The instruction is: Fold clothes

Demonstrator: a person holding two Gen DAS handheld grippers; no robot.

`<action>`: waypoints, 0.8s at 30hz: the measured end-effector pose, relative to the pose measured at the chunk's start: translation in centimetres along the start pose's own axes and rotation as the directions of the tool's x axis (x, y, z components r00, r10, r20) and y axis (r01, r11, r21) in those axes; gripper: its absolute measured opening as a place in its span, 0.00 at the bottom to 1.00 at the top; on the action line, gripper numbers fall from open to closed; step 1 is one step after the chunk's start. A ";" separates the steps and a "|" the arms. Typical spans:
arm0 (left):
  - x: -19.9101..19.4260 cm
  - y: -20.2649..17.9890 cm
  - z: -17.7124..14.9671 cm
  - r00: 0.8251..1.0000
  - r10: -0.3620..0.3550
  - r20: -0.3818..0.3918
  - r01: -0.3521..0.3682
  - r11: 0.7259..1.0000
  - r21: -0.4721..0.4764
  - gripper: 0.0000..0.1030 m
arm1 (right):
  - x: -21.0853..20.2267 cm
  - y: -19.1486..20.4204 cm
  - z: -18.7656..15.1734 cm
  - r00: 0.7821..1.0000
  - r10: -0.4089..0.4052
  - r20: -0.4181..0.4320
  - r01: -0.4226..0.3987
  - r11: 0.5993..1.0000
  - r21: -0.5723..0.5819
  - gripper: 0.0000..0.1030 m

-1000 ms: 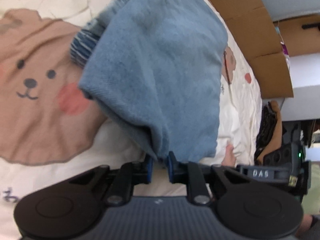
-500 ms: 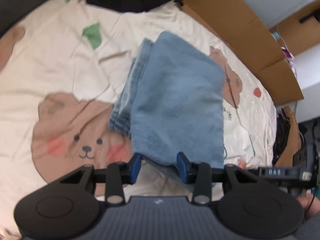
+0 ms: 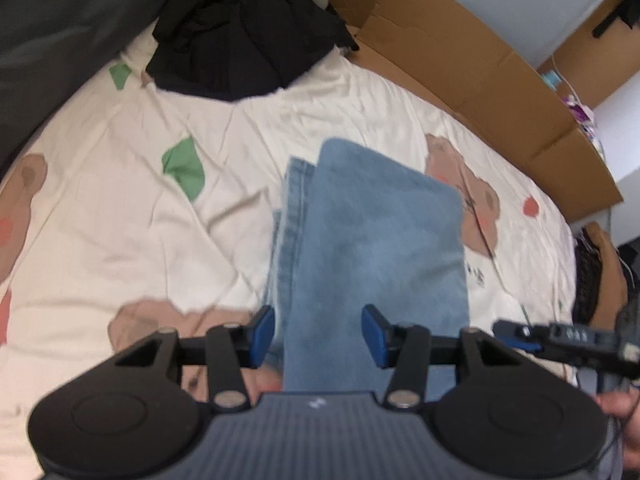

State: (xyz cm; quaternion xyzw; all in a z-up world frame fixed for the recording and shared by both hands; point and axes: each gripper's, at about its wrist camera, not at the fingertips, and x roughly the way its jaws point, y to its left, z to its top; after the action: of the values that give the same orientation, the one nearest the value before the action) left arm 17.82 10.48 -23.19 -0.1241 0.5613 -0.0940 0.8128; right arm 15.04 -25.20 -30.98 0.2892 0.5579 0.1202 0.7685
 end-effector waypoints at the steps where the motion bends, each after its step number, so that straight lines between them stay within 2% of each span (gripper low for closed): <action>1: 0.5 0.0 0.4 1.000 -0.004 0.006 0.004 1.000 0.003 0.49 | 0.2 0.1 0.3 1.000 -0.001 0.008 0.001 1.000 -0.018 0.44; 6: 3.1 -0.6 2.4 1.000 -0.005 0.018 0.005 1.000 0.025 0.52 | 1.7 -0.6 1.4 0.998 0.017 0.066 -0.018 1.000 0.013 0.45; 9: 4.5 -1.1 3.2 1.000 -0.010 0.014 0.010 0.999 0.034 0.53 | 2.9 -1.2 1.8 0.997 -0.009 0.073 0.008 1.000 0.014 0.45; 13: 6.4 -1.4 3.8 1.000 -0.022 0.007 0.022 0.999 0.038 0.59 | 4.0 -2.7 2.2 0.995 -0.021 0.101 0.013 0.997 0.081 0.45; 20: 9.1 -0.9 4.5 1.000 -0.023 0.002 0.023 0.999 -0.029 0.59 | 5.2 -4.4 3.6 0.985 0.015 0.173 -0.048 0.982 0.184 0.43; 24: 10.2 -0.9 4.9 0.999 -0.034 -0.012 0.034 0.999 0.001 0.57 | 6.2 -4.0 4.4 0.984 0.026 0.176 -0.056 0.984 0.168 0.42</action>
State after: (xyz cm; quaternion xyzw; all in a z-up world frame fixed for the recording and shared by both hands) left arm 25.96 7.14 -30.30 -0.1327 0.5638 -0.1085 0.8079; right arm 20.74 -26.60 -37.25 0.3753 0.4913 0.0619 0.7835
